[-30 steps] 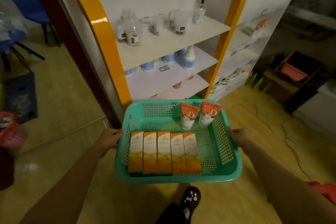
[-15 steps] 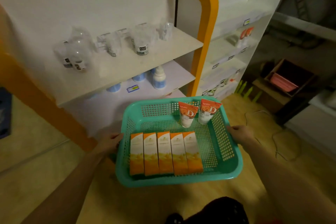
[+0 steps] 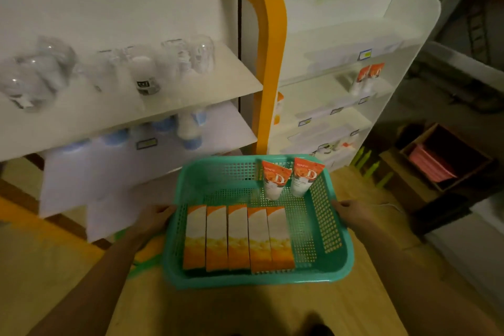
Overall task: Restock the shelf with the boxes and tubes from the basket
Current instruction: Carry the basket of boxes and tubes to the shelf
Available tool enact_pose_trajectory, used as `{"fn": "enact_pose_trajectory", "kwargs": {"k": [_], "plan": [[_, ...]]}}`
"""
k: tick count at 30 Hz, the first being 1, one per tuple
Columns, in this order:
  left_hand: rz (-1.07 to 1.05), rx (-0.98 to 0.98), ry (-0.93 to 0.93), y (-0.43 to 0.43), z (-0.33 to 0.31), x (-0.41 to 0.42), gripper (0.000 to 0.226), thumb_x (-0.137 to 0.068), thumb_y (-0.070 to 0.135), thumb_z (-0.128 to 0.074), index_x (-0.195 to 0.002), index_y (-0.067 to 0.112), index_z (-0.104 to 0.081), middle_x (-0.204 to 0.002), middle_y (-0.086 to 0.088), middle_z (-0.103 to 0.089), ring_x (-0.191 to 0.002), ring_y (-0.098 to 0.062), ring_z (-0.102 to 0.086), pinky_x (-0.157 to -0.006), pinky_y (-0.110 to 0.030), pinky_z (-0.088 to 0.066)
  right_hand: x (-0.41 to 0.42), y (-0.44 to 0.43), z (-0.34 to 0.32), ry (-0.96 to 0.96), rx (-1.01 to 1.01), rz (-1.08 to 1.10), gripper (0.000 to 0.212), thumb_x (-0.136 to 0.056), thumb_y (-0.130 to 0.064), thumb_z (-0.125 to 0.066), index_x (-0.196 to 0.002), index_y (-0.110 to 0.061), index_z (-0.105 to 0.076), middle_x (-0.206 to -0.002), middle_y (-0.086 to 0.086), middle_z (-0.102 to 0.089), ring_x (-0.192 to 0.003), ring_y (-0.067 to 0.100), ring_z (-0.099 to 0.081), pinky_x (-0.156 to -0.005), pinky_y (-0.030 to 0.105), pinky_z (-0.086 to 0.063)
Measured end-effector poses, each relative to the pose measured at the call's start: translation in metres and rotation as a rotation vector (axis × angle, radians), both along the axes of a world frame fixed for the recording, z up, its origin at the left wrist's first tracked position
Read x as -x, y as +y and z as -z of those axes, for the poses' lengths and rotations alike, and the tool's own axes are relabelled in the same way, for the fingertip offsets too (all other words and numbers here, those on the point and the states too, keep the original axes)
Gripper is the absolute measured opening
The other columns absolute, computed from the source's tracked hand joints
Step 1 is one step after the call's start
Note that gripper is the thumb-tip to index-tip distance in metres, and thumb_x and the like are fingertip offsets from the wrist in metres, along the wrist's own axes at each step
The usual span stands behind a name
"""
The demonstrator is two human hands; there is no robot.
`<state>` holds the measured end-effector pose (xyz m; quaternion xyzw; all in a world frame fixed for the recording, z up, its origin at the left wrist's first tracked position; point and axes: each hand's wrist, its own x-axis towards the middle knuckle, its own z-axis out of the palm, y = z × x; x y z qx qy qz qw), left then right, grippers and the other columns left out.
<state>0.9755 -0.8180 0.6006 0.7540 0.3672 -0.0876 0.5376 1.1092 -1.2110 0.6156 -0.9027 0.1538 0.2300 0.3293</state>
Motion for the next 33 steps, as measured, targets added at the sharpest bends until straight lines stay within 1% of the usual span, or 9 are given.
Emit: {"fn": "enact_pose_trajectory", "kwargs": {"k": [4,8,14,18,21,24,26,29,33], "plan": [[-0.06,-0.034,0.008,-0.064,0.0,-0.032,0.031,-0.094,0.012,-0.049,-0.11,-0.011,-0.061,-0.088,-0.018,-0.061,-0.062,-0.02,-0.052,-0.047,-0.024,-0.05,-0.055,-0.052,0.007,-0.016,0.009,-0.097,0.038,-0.094,-0.039,-0.044,-0.077,-0.014,-0.066,-0.085,0.011,-0.062,-0.079,0.022,-0.056,-0.069,0.028,-0.041],[-0.132,-0.022,0.019,-0.125,-0.006,-0.067,0.03,-0.094,0.011,-0.048,-0.109,-0.012,-0.06,-0.072,-0.012,-0.058,-0.058,-0.021,-0.05,-0.046,-0.028,-0.049,-0.109,-0.101,0.008,-0.037,-0.015,-0.115,0.044,-0.095,-0.036,-0.045,-0.057,-0.015,-0.055,-0.068,0.009,-0.058,-0.06,0.016,-0.05,-0.059,0.027,-0.04],[-0.181,-0.007,0.075,-0.19,0.009,-0.124,0.032,-0.095,0.012,-0.048,-0.104,-0.016,-0.061,-0.065,-0.011,-0.054,-0.057,-0.022,-0.048,-0.053,-0.03,-0.045,-0.174,-0.16,0.007,-0.056,0.012,-0.211,0.048,-0.096,-0.035,-0.044,-0.099,0.007,-0.068,-0.104,0.026,-0.068,-0.089,0.033,-0.062,-0.084,0.041,-0.05],[-0.208,-0.013,0.089,-0.228,0.023,-0.163,0.029,-0.095,0.014,-0.048,-0.099,-0.01,-0.063,-0.074,-0.014,-0.055,-0.058,-0.02,-0.047,-0.05,-0.026,-0.045,-0.227,-0.192,0.027,-0.045,0.01,-0.251,0.045,-0.096,-0.035,-0.044,-0.068,-0.008,-0.067,-0.072,0.013,-0.063,-0.071,0.023,-0.055,-0.064,0.032,-0.04],[-0.22,-0.021,0.094,-0.253,0.035,-0.196,0.026,-0.095,0.014,-0.048,-0.098,-0.007,-0.064,-0.072,-0.013,-0.055,-0.058,-0.018,-0.046,-0.049,-0.023,-0.045,-0.269,-0.214,0.049,-0.055,0.005,-0.262,0.046,-0.095,-0.032,-0.046,-0.067,-0.003,-0.067,-0.069,0.017,-0.062,-0.068,0.025,-0.053,-0.058,0.028,-0.036],[-0.221,-0.011,0.103,-0.276,0.049,-0.229,0.024,-0.095,0.014,-0.048,-0.099,-0.004,-0.064,-0.076,-0.014,-0.056,-0.06,-0.018,-0.047,-0.048,-0.024,-0.046,-0.307,-0.232,0.064,-0.057,0.035,-0.299,0.047,-0.096,-0.028,-0.046,-0.051,-0.018,-0.05,-0.053,0.003,-0.046,-0.061,0.022,-0.047,-0.049,0.025,-0.028],[-0.233,-0.006,0.111,-0.289,0.057,-0.247,0.026,-0.094,0.014,-0.049,-0.102,-0.006,-0.064,-0.079,-0.015,-0.057,-0.06,-0.017,-0.049,-0.041,-0.018,-0.048,-0.33,-0.243,0.07,-0.025,0.006,-0.294,0.039,-0.096,-0.026,-0.046,-0.063,-0.014,-0.063,-0.061,0.007,-0.055,-0.061,0.02,-0.047,-0.052,0.029,-0.03],[-0.265,0.023,0.105,-0.308,0.068,-0.272,0.024,-0.094,0.014,-0.05,-0.097,-0.005,-0.064,-0.083,-0.017,-0.059,-0.063,-0.02,-0.051,-0.047,-0.024,-0.049,-0.365,-0.257,0.077,0.009,0.004,-0.298,0.037,-0.096,-0.027,-0.045,-0.107,0.0,-0.068,-0.103,0.024,-0.067,-0.08,0.024,-0.051,-0.068,0.028,-0.036],[-0.333,0.026,0.107,-0.338,0.088,-0.297,0.022,-0.093,0.013,-0.051,-0.083,-0.001,-0.064,-0.077,-0.016,-0.057,-0.058,-0.017,-0.047,-0.057,-0.027,-0.04,-0.403,-0.275,0.095,0.026,0.029,-0.349,0.037,-0.097,-0.024,-0.042,-0.106,0.003,-0.066,-0.099,0.025,-0.065,-0.08,0.026,-0.051,-0.07,0.031,-0.039]]}}
